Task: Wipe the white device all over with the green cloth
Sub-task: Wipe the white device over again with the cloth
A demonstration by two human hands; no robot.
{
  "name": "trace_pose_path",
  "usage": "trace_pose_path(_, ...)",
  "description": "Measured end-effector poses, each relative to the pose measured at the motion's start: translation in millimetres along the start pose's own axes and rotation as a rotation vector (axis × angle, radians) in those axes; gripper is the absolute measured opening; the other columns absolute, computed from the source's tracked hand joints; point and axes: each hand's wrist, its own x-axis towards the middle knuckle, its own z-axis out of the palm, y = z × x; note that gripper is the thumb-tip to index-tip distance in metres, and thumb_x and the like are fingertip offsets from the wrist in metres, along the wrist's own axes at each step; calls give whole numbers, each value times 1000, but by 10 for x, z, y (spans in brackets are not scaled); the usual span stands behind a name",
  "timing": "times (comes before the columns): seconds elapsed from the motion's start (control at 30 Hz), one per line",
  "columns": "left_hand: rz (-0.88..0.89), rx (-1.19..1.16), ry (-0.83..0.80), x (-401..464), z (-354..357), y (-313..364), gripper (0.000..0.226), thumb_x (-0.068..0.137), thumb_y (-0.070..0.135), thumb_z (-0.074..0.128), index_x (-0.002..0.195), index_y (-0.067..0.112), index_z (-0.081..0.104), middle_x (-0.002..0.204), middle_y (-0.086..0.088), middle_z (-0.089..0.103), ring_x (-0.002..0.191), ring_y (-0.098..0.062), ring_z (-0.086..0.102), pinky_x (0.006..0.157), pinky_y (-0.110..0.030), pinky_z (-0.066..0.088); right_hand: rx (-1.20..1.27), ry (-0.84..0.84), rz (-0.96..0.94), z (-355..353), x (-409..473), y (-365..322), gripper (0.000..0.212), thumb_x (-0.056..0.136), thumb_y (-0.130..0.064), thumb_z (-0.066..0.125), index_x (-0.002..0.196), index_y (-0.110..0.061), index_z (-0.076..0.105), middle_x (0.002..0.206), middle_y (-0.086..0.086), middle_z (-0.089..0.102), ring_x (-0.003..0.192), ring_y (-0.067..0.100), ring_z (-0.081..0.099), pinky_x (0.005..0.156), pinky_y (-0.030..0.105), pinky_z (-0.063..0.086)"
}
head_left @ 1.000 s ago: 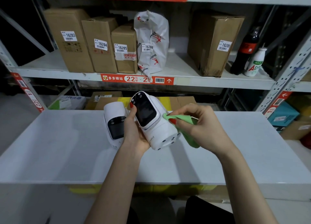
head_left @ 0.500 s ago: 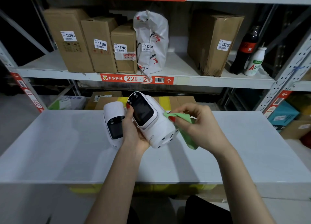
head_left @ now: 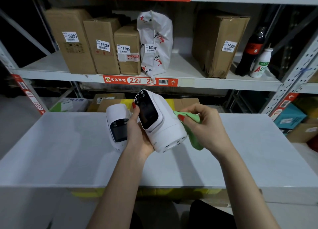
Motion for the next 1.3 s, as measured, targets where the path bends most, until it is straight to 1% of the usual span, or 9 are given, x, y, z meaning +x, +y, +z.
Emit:
trace_pose_path(0.27, -8, 22, -30, -1, 6, -9, 50, 92, 58, 50, 101, 15, 75, 98, -10, 76, 83, -29, 73, 83, -41, 56, 10, 67, 11, 52, 8, -5, 14, 85, -6, 67, 79, -18, 68, 80, -5, 70, 75, 16, 61, 68, 27, 49)
trace_pose_path(0.43, -1, -20, -15, 34, -7, -19, 52, 94, 56, 50, 76, 17, 80, 85, -7, 77, 69, -26, 74, 64, -35, 59, -53, -36, 111, -3, -3, 27, 16, 86, -5, 63, 77, -17, 69, 82, 0, 70, 80, 23, 65, 70, 34, 53)
trace_pose_path(0.57, 29, -59, 59, 28, -14, 12, 42, 92, 57, 53, 94, 20, 74, 88, -5, 77, 73, -25, 74, 67, -34, 59, 49, -71, 91, -63, -43, -46, 14, 86, -8, 68, 75, -16, 69, 74, 1, 68, 69, 17, 59, 61, 27, 47)
trace_pose_path(0.67, 43, -83, 93, 19, -10, 10, 41, 91, 57, 54, 93, 21, 74, 85, -5, 77, 79, -27, 72, 72, -37, 57, 158, -131, 31, -94, -71, -141, 8, 83, -9, 72, 77, -13, 71, 74, 2, 70, 65, 11, 59, 60, 22, 47)
trace_pose_path(0.77, 38, -100, 95, 0, 8, 9, 43, 92, 58, 52, 90, 20, 73, 80, -6, 77, 80, -28, 70, 78, -40, 55, 170, -140, 15, -95, -76, -154, 8, 82, -9, 73, 76, -13, 72, 75, 1, 71, 67, 10, 60, 61, 21, 47)
trace_pose_path(0.9, 29, -111, 80, -28, 49, -3, 44, 93, 55, 52, 84, 16, 71, 72, -10, 75, 61, -28, 72, 72, -42, 54, 122, -100, 9, -61, -66, -124, 11, 82, -7, 73, 76, -16, 73, 77, 1, 72, 72, 16, 61, 63, 23, 48)
trace_pose_path(1.07, 18, -87, 82, -8, 55, -18, 48, 94, 59, 48, 94, 16, 69, 78, -14, 76, 67, -31, 73, 69, -43, 55, 104, -239, -68, -68, -105, -198, 12, 79, -6, 76, 81, -18, 77, 83, -10, 72, 79, 11, 64, 66, 16, 47)
trace_pose_path(1.17, 13, -81, 85, -8, 50, -22, 48, 95, 59, 46, 94, 16, 68, 76, -14, 76, 64, -31, 73, 69, -43, 54, 83, -220, -80, -53, -105, -194, 17, 79, -6, 76, 78, -23, 76, 82, -13, 70, 80, 12, 64, 66, 14, 46)
trace_pose_path(1.3, 19, -91, 94, -6, 42, -23, 49, 92, 60, 51, 101, 15, 71, 90, -15, 77, 83, -32, 72, 81, -45, 55, 96, -140, -34, -40, -69, -139, 9, 82, -9, 74, 79, -17, 75, 79, -5, 73, 77, 14, 63, 67, 20, 48)
